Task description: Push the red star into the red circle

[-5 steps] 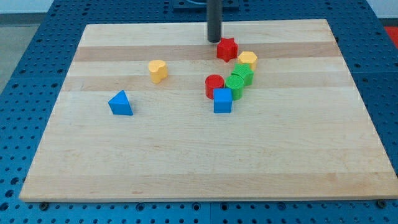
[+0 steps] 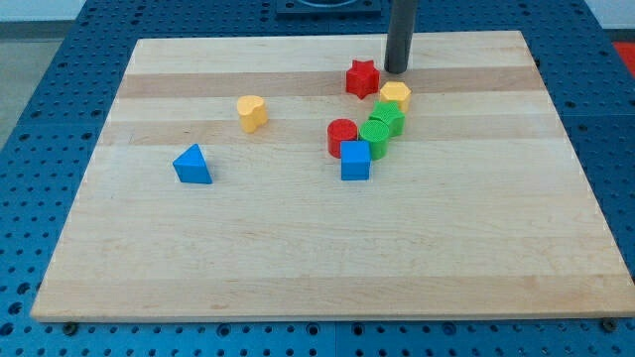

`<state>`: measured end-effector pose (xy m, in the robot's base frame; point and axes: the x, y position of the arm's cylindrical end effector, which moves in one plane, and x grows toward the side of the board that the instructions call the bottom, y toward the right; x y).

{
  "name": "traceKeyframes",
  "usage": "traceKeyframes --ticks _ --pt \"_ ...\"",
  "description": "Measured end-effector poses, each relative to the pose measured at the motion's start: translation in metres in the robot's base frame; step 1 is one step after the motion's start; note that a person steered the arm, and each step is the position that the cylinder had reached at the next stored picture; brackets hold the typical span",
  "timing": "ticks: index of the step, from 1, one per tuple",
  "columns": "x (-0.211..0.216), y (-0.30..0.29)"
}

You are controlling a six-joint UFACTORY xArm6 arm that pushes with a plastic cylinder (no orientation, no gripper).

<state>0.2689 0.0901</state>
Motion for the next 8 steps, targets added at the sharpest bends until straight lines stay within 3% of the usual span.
traceKeyframes --ticks 8 --pt "0.007 -0.056"
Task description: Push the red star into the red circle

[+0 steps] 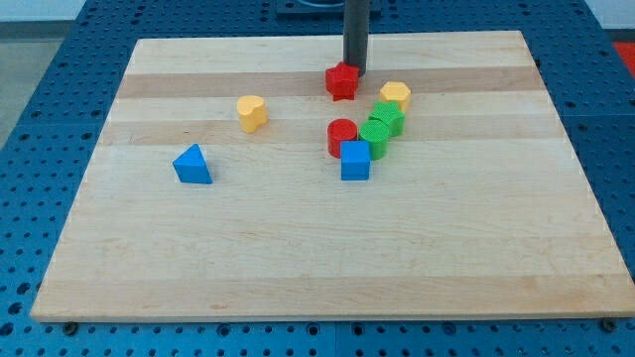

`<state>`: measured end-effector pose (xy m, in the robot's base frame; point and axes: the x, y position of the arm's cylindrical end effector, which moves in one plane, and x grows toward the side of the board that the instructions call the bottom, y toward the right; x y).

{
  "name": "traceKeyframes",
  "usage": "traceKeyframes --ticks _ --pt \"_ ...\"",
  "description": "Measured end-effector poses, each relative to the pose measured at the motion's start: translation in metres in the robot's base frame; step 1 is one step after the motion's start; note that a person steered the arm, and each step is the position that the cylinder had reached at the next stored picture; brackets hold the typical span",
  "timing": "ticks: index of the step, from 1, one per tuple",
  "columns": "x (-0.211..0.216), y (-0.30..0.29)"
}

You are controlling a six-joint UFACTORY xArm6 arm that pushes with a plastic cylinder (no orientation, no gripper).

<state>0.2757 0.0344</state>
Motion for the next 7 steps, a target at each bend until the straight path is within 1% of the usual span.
traceKeyframes --ticks 3,5,7 --pt "0.029 -0.004" --pt "0.037 -0.024" --pt "0.008 -0.025"
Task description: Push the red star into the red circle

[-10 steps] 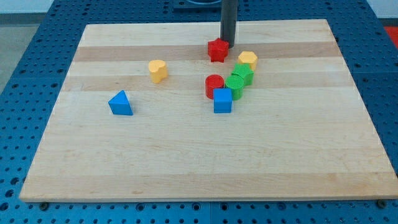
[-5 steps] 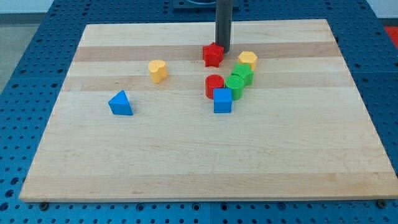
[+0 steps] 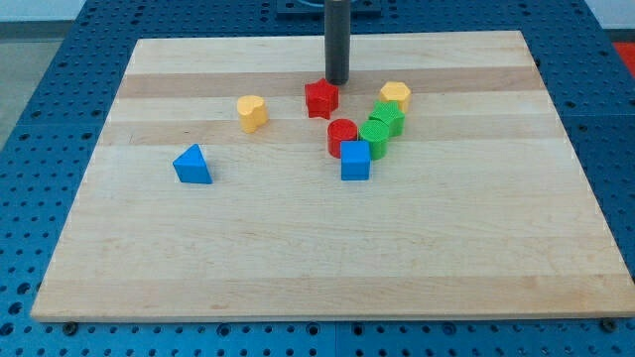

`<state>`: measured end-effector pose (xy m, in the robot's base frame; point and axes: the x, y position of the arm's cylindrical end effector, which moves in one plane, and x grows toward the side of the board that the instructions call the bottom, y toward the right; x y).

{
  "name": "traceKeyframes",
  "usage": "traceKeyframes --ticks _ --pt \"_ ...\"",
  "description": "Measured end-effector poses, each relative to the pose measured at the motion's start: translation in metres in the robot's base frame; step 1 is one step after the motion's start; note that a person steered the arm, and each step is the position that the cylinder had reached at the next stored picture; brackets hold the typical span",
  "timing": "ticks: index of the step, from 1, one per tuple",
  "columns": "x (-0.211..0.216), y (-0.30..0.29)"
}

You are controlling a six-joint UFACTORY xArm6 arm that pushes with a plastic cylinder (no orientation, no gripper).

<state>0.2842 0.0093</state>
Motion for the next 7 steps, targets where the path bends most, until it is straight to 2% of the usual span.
traceKeyframes --ticks 2,7 --pt "0.021 -0.035" --pt "0.055 -0.037"
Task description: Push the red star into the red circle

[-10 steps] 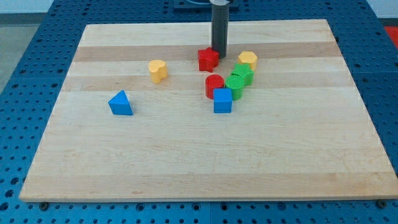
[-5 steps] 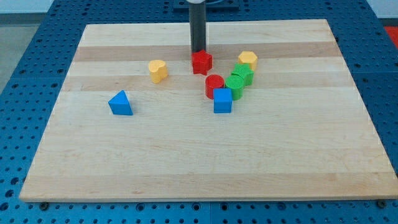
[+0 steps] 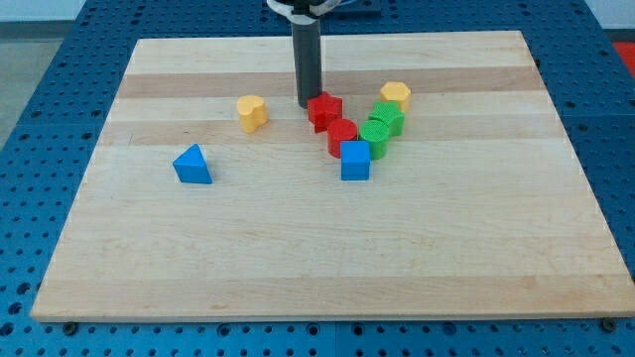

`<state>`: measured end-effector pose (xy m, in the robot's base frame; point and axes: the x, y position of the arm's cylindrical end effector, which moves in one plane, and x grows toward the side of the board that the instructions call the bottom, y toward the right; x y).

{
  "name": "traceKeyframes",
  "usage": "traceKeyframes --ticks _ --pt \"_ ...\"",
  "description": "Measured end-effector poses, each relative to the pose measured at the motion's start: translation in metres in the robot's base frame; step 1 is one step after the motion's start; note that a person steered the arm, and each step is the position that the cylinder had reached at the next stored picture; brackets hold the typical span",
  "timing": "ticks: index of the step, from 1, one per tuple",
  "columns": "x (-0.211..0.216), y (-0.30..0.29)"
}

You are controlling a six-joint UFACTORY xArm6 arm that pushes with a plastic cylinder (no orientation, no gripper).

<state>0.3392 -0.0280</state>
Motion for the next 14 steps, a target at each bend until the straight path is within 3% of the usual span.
traceKeyframes --ticks 14 --pt "0.016 -0.001"
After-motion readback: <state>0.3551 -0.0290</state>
